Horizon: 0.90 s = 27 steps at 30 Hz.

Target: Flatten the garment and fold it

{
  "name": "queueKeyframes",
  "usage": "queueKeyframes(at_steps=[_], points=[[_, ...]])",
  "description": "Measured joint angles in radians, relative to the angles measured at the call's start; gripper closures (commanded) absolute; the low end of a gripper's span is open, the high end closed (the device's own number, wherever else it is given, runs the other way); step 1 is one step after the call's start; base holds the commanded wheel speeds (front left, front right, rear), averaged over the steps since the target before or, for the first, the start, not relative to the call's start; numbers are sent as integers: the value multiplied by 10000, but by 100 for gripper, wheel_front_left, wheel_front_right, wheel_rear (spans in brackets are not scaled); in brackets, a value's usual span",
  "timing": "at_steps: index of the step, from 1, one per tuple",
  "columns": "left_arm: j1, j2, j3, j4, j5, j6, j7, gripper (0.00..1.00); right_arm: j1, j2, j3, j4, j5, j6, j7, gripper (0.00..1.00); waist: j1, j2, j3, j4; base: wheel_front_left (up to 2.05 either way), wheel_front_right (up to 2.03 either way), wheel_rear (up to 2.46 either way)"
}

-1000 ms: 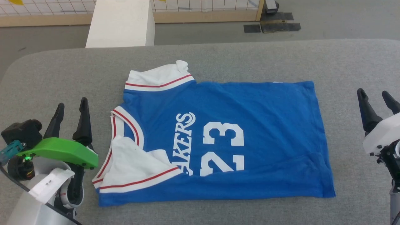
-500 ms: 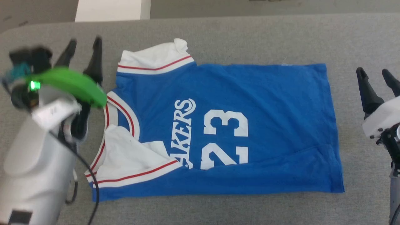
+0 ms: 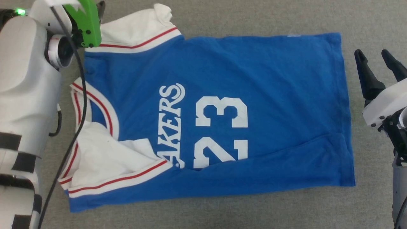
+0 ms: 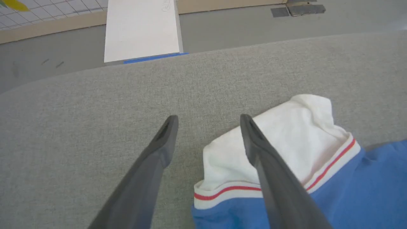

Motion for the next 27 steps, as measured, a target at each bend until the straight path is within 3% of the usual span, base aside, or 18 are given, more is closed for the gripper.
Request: queueKeyframes(at_steps=[7,14,15,16,17,27], points=[[-528,-31,-466,700,-29,249,2548,0,-10,-13,44,-86,-2,0,12,0,0,0,478,-354,0,0,0],[-927,67,-535,545,-111,608,4128,0,-10,-50,19,-215,-4,0,86,0,0,0,820,-541,0,0,0],[-936,90,-527,531,-148,671,4383,24,-10,-50,23,-232,-6,0,86,0,0,0,847,-554,0,0,0],[-957,104,-479,468,-278,792,4589,68,-10,-50,23,-244,-12,0,86,0,0,0,877,-568,0,0,0],[-956,109,-437,368,-418,874,4738,99,-10,-54,31,-253,-19,0,88,0,0,0,901,-580,0,0,0],[-609,188,-121,-836,-901,1210,5133,100,-185,-190,44,-349,-67,0,134,0,-1,0,982,-519,0,0,0]])
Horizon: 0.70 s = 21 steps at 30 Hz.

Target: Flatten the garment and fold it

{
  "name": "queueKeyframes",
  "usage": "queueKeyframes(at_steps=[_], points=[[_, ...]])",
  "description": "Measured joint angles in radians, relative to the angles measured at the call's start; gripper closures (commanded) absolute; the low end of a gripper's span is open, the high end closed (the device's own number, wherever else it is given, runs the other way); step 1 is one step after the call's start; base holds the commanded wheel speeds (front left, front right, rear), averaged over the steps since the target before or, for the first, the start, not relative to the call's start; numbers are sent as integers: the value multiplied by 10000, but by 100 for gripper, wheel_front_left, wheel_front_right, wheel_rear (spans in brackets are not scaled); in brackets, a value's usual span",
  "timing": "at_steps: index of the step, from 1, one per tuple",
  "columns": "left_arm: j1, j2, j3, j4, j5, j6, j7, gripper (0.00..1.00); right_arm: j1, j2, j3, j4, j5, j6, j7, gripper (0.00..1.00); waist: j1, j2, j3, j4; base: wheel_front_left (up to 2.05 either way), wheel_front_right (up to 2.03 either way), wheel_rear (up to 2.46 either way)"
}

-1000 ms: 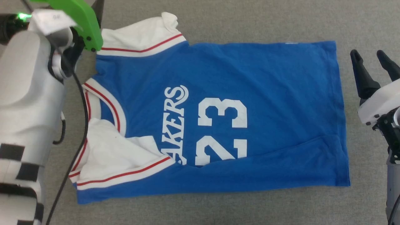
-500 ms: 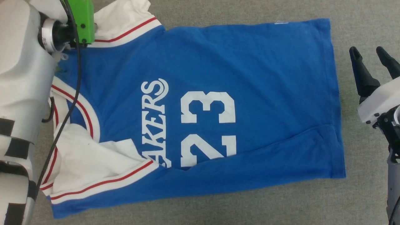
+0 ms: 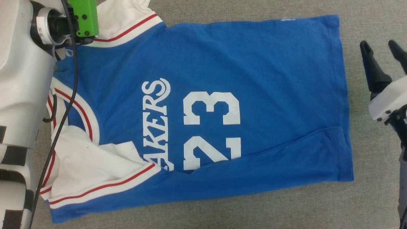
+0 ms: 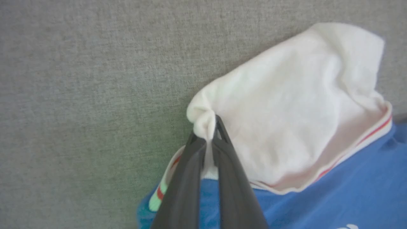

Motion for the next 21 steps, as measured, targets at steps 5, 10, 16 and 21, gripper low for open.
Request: queueKeyframes(at_steps=[5,10,16,21], points=[[244,17,117,-437,-199,65,-56,100,-560,-324,265,-115,-35,0,646,0,0,0,-54,59,0,0,0],[300,52,219,-909,-278,188,-12,100,-1876,-807,800,-104,56,0,2447,0,0,0,-32,122,0,0,0],[272,117,259,-1459,-293,324,69,100,-3568,-1361,1509,481,27,0,5862,0,0,0,129,298,0,0,0],[165,132,259,-1850,-293,360,75,100,-4450,-1505,2015,894,-301,0,8176,0,-1,0,310,527,0,0,0]])
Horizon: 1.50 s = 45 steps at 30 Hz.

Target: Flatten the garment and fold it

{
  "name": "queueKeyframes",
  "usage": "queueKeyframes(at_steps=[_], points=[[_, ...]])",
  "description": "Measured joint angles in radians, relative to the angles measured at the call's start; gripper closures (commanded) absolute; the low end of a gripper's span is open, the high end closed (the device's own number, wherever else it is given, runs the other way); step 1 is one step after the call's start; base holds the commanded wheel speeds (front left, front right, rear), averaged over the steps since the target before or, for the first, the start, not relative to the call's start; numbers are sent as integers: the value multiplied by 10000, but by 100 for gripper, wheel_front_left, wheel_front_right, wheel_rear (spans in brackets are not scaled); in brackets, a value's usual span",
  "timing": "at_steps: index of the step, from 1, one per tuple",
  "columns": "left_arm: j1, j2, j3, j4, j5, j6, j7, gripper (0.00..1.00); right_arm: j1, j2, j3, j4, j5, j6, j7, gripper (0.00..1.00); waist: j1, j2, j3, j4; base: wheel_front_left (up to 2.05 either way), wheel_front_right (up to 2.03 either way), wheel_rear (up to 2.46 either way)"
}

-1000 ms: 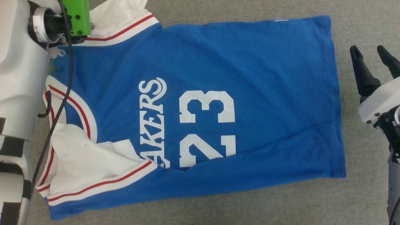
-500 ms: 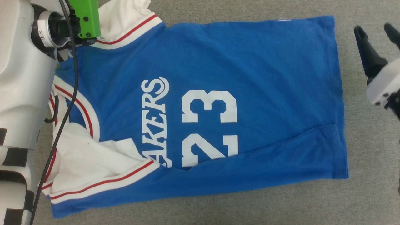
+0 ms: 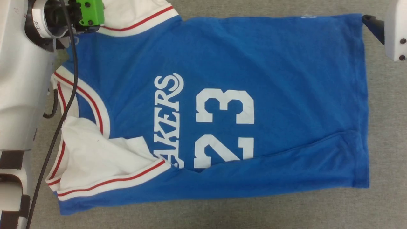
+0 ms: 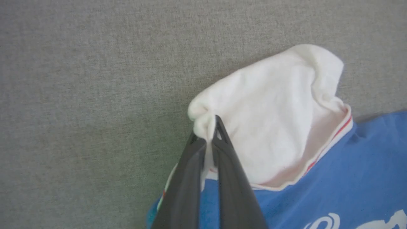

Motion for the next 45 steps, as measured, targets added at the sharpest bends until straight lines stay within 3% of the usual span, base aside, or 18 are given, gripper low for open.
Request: queueKeyframes(at_steps=[5,17,18,19,20,34,45], points=[[-139,-12,-19,-320,-2,2,10,100,-318,117,280,265,-577,0,1152,0,0,0,291,256,0,0,0],[-173,-29,-46,-479,-69,-4,-8,100,-310,130,675,337,-702,0,1333,0,0,0,684,487,0,0,0],[-174,-25,-44,-487,-71,-10,-12,100,-301,130,642,347,-635,-2,1338,54,0,0,697,484,0,0,0],[-174,-23,-44,-487,-71,-10,-13,100,-296,132,619,336,-571,-2,1340,72,0,0,708,478,0,0,0],[-177,-21,-44,-493,-71,-12,-13,100,-294,159,564,322,-514,0,1337,100,-1,0,721,471,0,0,0],[-145,-8,19,-374,-355,-209,-433,100,9,255,150,232,-407,0,451,100,-1,0,518,397,0,0,0],[809,8,384,-686,-863,-832,-1480,100,839,86,92,414,-121,0,-947,100,-1,0,-532,391,0,0,0]])
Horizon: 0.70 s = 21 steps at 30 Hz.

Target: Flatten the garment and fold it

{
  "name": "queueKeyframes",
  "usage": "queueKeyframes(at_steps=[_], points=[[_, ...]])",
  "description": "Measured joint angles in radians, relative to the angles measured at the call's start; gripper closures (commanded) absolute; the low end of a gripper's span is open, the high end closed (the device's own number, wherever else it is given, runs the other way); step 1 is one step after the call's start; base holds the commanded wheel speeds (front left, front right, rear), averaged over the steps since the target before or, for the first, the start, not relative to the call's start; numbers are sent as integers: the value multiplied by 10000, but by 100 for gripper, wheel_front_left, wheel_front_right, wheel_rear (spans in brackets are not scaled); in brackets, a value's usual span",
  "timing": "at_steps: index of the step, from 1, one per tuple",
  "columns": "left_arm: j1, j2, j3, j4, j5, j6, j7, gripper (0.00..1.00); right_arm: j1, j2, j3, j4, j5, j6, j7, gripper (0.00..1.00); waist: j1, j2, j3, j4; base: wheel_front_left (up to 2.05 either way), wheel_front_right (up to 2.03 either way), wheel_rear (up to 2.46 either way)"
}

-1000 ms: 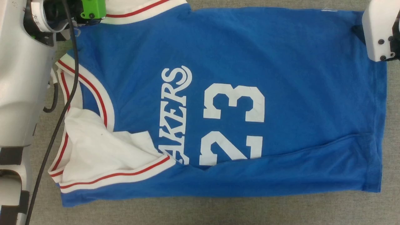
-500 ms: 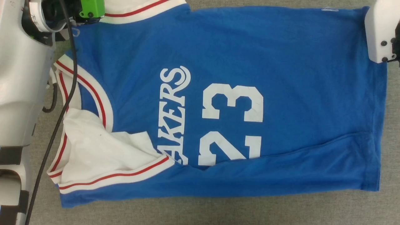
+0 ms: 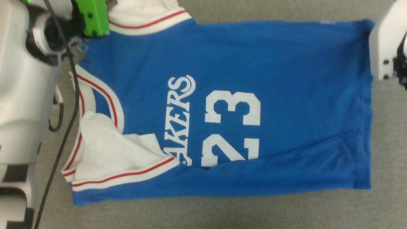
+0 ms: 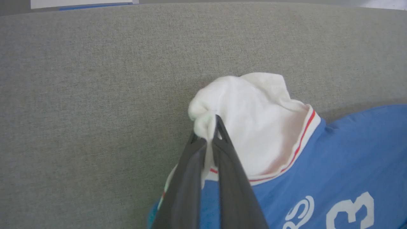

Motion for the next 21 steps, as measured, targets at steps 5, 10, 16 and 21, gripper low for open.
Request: queueKeyframes(at_steps=[5,10,16,21], points=[[900,150,163,-372,-282,-151,-380,100,833,-138,-19,33,213,0,-441,100,0,0,-670,26,0,0,0],[1890,453,374,-811,-456,-155,-686,100,1674,-136,-65,44,510,0,-775,100,0,0,-1287,42,0,0,0],[3294,656,600,-1643,-805,-29,-970,100,2637,-82,-222,73,823,0,-991,100,0,0,-1962,64,0,0,0],[4549,813,667,-2449,-941,182,-1208,100,3358,-50,-299,127,959,0,-1078,100,0,0,-2472,87,0,0,0]])
